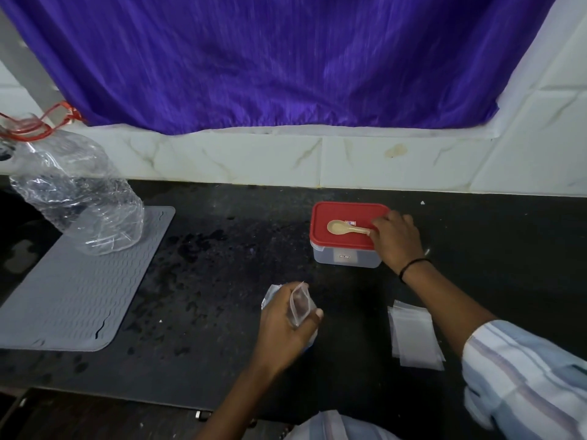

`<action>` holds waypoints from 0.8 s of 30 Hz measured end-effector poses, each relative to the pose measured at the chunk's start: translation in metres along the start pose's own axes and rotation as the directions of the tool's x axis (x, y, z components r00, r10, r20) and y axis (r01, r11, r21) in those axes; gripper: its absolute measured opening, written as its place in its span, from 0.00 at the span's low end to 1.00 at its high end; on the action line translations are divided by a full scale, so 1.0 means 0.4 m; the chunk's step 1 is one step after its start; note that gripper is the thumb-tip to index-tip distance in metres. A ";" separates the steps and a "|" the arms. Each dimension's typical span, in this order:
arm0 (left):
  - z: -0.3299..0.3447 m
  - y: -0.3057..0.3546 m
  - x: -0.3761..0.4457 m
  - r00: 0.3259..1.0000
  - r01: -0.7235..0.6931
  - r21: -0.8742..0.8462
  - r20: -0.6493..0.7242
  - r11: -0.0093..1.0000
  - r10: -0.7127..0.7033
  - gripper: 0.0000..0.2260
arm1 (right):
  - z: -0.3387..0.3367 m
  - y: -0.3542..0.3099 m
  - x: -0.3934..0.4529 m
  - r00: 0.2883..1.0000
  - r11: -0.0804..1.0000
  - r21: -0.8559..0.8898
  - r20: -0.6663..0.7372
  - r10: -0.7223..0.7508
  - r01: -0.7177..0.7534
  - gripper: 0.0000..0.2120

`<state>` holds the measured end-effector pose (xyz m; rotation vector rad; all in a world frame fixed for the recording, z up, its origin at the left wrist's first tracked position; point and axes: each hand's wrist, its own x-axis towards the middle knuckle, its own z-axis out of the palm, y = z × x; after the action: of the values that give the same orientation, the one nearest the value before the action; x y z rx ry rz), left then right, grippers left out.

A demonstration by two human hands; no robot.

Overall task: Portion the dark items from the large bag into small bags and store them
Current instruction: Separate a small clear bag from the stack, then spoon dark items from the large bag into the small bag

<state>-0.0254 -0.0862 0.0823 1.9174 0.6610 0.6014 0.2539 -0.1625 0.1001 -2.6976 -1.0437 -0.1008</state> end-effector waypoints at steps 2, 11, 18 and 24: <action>-0.014 0.002 -0.002 0.999 -0.012 -0.020 -0.046 1.000 0.011 0.16 | 0.013 0.004 0.003 1.000 1.000 0.019 -0.009 0.019 -0.019 0.09; -0.090 -0.017 -0.012 0.963 0.013 0.024 -0.269 1.000 -0.006 0.13 | -0.076 -0.124 -0.161 0.964 0.912 0.334 0.031 -0.262 0.237 0.04; -0.100 -0.071 -0.021 0.940 0.196 0.119 -0.305 0.973 -0.152 0.14 | -0.044 -0.239 -0.355 0.856 0.884 0.245 0.248 -0.454 0.398 0.06; -0.078 -0.096 -0.027 0.933 0.333 0.201 -0.209 0.921 -0.291 0.15 | 0.010 -0.275 -0.363 0.880 0.910 0.143 0.235 -0.413 0.389 0.04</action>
<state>-0.0610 -0.0594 0.0583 1.9290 1.1731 0.5072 0.0722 -0.1779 0.0965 -2.4154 -1.6352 0.2319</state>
